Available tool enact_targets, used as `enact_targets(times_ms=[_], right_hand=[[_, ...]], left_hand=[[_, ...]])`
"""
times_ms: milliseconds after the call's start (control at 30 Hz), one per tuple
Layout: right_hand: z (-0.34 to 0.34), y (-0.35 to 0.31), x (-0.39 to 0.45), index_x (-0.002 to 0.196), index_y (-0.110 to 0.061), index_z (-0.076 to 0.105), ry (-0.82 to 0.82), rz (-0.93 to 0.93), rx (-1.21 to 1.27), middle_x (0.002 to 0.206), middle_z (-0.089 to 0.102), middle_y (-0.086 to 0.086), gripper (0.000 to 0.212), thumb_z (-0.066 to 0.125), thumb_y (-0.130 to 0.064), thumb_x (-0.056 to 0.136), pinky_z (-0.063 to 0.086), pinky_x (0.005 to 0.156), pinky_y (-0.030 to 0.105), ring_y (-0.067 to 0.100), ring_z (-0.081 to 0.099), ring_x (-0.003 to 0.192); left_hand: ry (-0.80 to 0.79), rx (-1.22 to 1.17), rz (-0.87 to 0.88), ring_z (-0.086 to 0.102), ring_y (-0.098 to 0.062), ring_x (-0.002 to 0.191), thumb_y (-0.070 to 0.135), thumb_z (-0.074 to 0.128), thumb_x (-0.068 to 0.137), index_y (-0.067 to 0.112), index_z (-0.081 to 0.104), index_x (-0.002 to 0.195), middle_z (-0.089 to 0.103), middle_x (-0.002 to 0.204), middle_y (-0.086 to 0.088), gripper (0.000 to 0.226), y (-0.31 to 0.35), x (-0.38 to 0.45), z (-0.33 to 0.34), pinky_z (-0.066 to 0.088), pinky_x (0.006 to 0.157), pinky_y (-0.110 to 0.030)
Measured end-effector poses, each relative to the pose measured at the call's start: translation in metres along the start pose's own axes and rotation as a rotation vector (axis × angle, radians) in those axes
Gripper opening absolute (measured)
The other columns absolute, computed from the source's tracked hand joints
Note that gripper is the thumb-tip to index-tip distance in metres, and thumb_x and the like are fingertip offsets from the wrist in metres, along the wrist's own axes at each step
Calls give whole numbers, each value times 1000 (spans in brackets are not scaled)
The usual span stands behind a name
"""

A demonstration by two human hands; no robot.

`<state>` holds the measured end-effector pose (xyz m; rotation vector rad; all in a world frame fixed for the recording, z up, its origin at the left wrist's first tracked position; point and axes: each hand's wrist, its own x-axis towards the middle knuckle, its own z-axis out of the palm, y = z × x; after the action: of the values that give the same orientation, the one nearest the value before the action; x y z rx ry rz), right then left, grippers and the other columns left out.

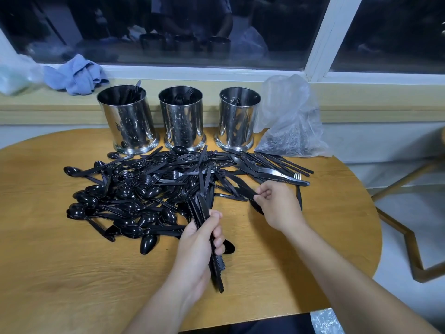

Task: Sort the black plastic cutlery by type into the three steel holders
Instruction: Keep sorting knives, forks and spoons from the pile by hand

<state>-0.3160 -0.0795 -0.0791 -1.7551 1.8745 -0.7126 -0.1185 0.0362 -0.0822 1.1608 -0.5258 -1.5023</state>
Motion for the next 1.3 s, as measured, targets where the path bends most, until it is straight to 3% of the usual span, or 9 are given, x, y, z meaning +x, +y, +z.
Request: enact_targets(times_ms=[167, 367, 567, 633, 733, 833, 933, 1033, 1300], right_hand=[[-13, -16, -26, 93, -27, 75, -52, -31, 281, 87, 72, -9, 13, 80, -16, 99, 52, 77, 22, 7, 65, 81], [-7, -44, -90, 103, -20, 80, -300, 11, 601, 99, 78, 3, 20, 80, -1, 96, 61, 91, 28, 17, 72, 92], [-7, -35, -109, 109, -27, 82, -288, -29, 653, 100, 81, -1, 20, 87, -16, 92, 62, 94, 37, 18, 75, 97], [-9, -18, -106, 109, -30, 81, -166, -48, 501, 101, 79, -9, 16, 85, -25, 94, 62, 92, 35, 11, 73, 96], [-14, 17, -92, 113, -27, 80, 138, -175, 6, 105, 69, -17, 19, 84, -30, 94, 57, 84, 27, 4, 65, 92], [-17, 43, -80, 113, -22, 81, 206, -196, -209, 106, 66, -11, 20, 85, -27, 94, 52, 85, 32, 13, 62, 96], [-13, 55, -78, 105, -20, 84, 234, -219, -252, 99, 66, -9, 13, 85, -16, 93, 55, 86, 44, 17, 62, 92], [-9, 58, -80, 101, -24, 80, 236, -183, -254, 98, 65, -10, 14, 81, -12, 95, 50, 88, 43, 18, 62, 92], [6, 47, -58, 104, -30, 64, 225, -262, -138, 110, 57, -16, 14, 70, -18, 104, 43, 93, 38, 13, 53, 107]], left_hand=[[-4, 47, 53, 42, -13, 69, 33, 77, 104, 17, 71, 112, 48, 82, 1, 19, 4, -1, 4, 35, 60, -30], [-11, 55, 102, 48, -11, 70, 43, 81, 99, 17, 70, 107, 56, 85, 0, 30, 5, -5, 15, 37, 59, -27], [101, -9, 12, 58, -21, 77, 55, 76, 100, 13, 68, 108, 64, 87, -6, 43, -1, -7, 14, 48, 78, -43], [135, -98, 7, 57, -20, 80, 50, 72, 105, 14, 64, 106, 63, 89, -4, 37, 1, -7, 14, 48, 80, -42], [110, -207, 10, 54, -19, 80, 42, 67, 110, 16, 57, 101, 55, 86, -2, 29, 4, -8, 13, 48, 80, -39], [62, -208, 14, 55, -22, 77, 40, 59, 115, 14, 53, 102, 53, 85, -4, 29, 4, -10, 9, 52, 80, -43], [38, -167, 10, 48, -20, 68, 40, 58, 115, 15, 54, 104, 53, 84, -5, 28, 1, -11, 6, 48, 64, -37], [-20, -160, 20, 32, -15, 61, 41, 61, 112, 15, 58, 107, 43, 79, -2, 27, -4, -8, -1, 34, 52, -28], [-88, -21, 75, 28, -14, 60, 38, 66, 109, 11, 60, 111, 42, 76, -2, 28, -10, -8, -7, 31, 49, -24]])
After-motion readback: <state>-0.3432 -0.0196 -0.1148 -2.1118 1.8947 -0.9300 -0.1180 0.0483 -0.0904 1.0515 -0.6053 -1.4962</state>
